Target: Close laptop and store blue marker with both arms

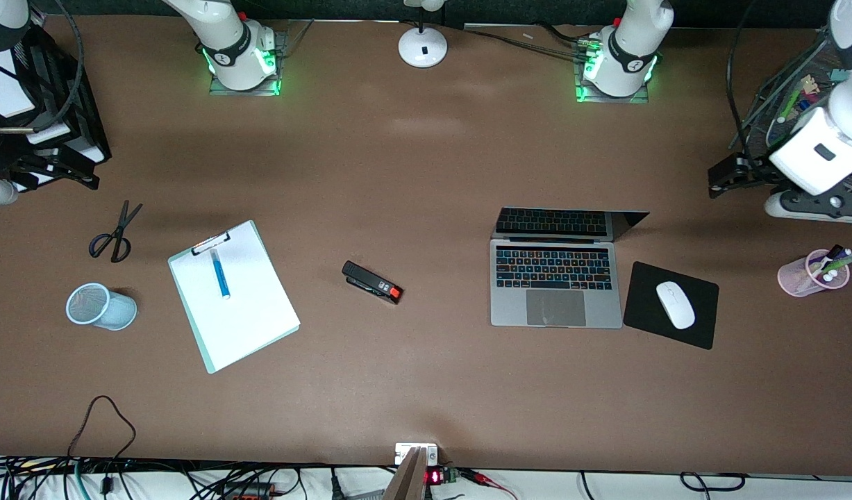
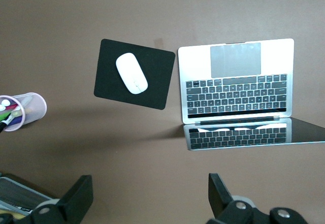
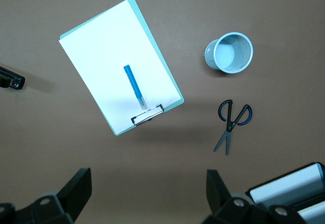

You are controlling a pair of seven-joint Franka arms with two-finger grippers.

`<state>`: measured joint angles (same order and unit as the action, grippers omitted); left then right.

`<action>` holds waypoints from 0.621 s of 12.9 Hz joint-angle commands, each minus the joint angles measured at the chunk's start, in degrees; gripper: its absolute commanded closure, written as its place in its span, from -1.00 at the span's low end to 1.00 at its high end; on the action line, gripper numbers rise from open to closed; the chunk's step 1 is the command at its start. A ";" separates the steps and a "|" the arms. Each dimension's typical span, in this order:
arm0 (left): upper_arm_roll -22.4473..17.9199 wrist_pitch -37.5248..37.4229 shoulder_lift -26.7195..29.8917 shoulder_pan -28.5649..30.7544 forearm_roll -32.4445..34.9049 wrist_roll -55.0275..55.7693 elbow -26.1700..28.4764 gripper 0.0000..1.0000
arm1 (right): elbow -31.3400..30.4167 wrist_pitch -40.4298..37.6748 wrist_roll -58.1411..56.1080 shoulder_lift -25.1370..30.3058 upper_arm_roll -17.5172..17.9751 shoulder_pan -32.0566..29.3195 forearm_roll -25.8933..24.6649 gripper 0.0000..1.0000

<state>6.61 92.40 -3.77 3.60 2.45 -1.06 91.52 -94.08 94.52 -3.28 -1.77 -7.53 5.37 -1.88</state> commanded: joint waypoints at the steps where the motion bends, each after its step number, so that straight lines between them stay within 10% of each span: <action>1: -3.50 -0.03 0.08 -2.52 -1.13 -1.67 -0.12 -1.00 | 0.12 -0.92 0.12 0.63 0.06 -0.28 0.65 -1.00; 8: -5.12 -0.20 0.70 -4.92 -1.04 -1.06 0.15 -1.00 | 0.12 2.59 0.03 -4.02 0.32 -0.45 1.43 -1.00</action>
<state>2.46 92.39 -3.53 -0.73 2.44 -1.50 91.52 -94.21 95.25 -3.28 -3.02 -7.48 5.40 -1.65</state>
